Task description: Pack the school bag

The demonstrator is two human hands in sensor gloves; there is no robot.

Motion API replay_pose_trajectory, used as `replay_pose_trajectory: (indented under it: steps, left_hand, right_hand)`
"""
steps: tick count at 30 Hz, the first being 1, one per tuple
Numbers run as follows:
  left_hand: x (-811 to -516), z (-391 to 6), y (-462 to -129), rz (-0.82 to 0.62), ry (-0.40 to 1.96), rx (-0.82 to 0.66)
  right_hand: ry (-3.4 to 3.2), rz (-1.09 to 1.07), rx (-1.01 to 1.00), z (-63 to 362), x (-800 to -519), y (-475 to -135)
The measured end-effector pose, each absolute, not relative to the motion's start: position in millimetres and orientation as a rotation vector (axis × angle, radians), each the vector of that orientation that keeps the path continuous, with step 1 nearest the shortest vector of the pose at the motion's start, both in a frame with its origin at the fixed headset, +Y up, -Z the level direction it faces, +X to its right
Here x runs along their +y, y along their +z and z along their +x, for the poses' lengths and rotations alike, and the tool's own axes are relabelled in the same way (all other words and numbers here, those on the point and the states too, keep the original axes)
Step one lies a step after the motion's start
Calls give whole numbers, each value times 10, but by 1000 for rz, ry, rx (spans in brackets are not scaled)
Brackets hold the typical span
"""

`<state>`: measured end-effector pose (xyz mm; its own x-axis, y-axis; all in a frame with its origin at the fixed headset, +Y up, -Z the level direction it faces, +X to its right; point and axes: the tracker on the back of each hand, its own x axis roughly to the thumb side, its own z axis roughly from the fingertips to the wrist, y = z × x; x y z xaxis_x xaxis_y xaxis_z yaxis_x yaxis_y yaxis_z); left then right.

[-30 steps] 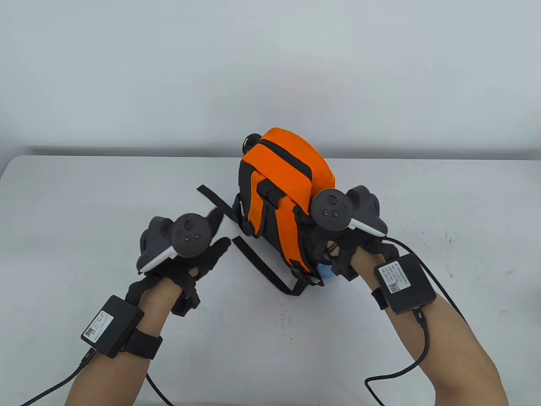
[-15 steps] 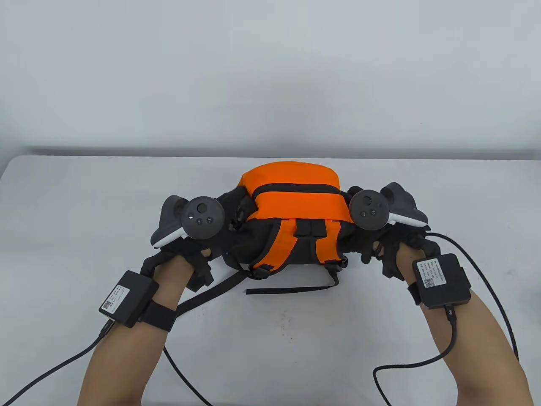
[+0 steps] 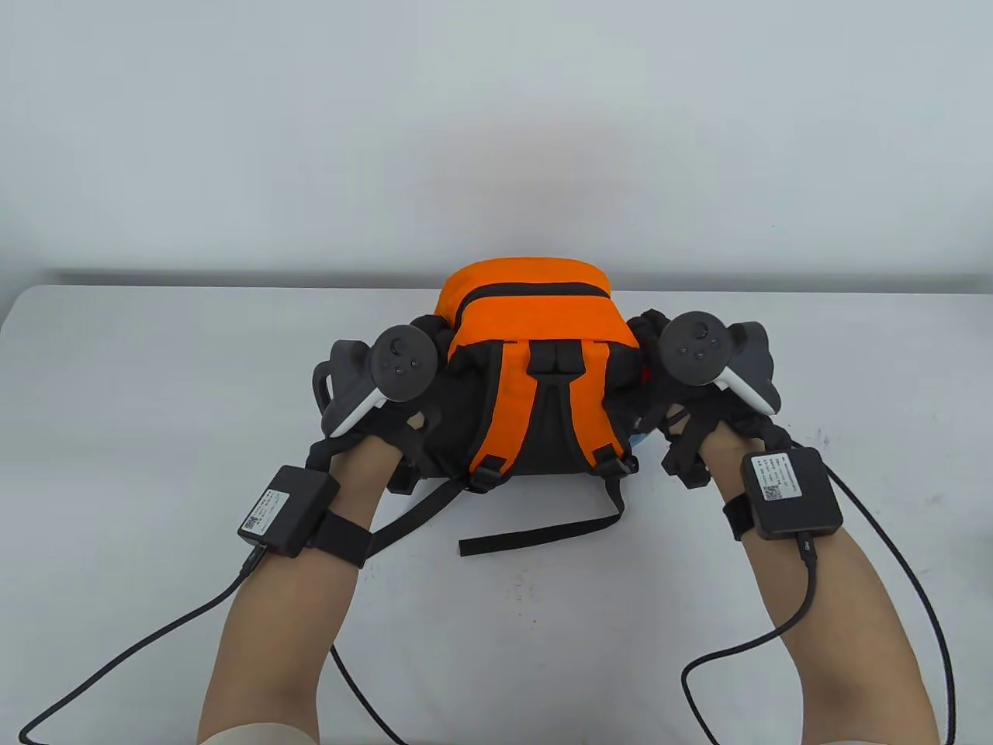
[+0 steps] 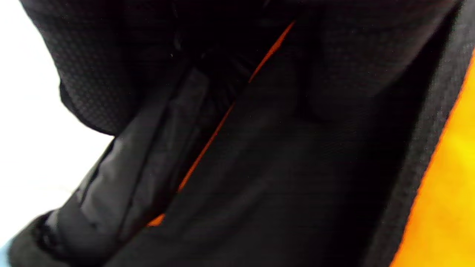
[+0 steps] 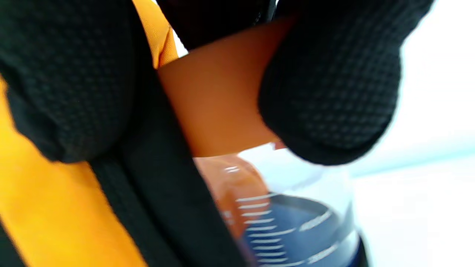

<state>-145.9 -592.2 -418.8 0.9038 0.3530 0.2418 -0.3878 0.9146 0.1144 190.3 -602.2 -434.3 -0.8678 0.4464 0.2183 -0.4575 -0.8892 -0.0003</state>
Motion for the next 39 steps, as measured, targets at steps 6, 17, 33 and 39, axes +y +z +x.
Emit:
replay_pose_trajectory:
  steps: [6, 17, 33, 39]
  left_hand:
    - [-5954, -1486, -4230, 88, 475, -195]
    - [-5865, -1673, -3928, 89, 314, -250]
    - [-5524, -1893, -2507, 376, 219, -477]
    - [-5885, -1806, -2191, 375, 96, -478]
  right_hand:
    - [2625, 300, 46, 1891, -6078, -4357]
    - [2789, 406, 19, 2043, -5750, -4026]
    - [2830, 656, -355, 1996, -5462, -3025]
    - [2829, 689, -399, 1984, -5804, -2633]
